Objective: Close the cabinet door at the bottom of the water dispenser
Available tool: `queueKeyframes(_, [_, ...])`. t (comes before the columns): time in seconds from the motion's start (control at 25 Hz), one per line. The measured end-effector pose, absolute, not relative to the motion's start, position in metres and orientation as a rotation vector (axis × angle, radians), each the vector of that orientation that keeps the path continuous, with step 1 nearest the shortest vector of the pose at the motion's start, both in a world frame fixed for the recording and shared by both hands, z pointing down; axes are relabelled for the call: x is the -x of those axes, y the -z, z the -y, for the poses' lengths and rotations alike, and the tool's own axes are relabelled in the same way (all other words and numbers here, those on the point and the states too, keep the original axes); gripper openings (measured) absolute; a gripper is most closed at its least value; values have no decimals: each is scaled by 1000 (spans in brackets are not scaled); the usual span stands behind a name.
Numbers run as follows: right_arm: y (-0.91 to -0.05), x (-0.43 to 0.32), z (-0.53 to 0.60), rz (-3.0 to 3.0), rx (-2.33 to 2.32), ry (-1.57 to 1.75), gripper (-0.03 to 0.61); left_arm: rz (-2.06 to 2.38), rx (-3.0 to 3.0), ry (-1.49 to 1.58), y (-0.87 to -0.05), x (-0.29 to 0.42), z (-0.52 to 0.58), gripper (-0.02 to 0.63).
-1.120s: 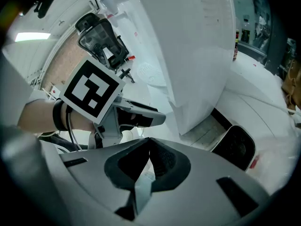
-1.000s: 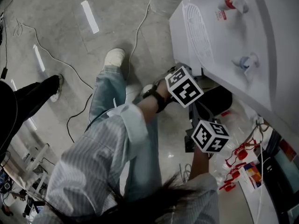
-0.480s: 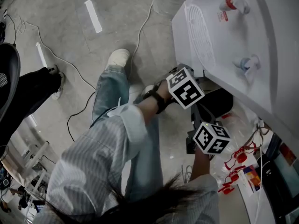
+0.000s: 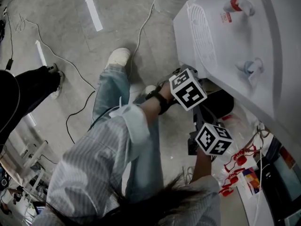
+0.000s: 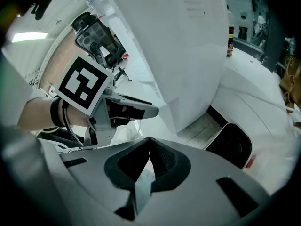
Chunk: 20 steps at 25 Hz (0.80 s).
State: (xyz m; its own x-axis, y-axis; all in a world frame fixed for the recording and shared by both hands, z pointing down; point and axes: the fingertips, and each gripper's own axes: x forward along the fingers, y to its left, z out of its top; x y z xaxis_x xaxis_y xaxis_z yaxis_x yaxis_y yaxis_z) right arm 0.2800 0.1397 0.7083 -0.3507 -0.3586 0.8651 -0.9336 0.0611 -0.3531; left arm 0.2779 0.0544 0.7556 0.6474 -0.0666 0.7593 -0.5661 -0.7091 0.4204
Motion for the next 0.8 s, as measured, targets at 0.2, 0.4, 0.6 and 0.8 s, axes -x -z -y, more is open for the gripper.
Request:
queueKeyframes(0.2, [-707,-279,-138,1763,-1297,-1287,14,489,-2272,-938,-742,-299,-43,146])
queueKeyframes(0.4, [-704,-280,-135,1772,-1298,-1276,14,492,-2235,-959,-749,-288,-48,141])
queueKeyframes(0.6, [-696,-271,-129,1799,-1284,-1272,14,510,-2229,-1000,-744,-274,-53,138])
queueKeyframes(0.8, [-676,-259,-118,1845,-1267,-1254,14,546,-2201,-1032,-723,-249,-58,135])
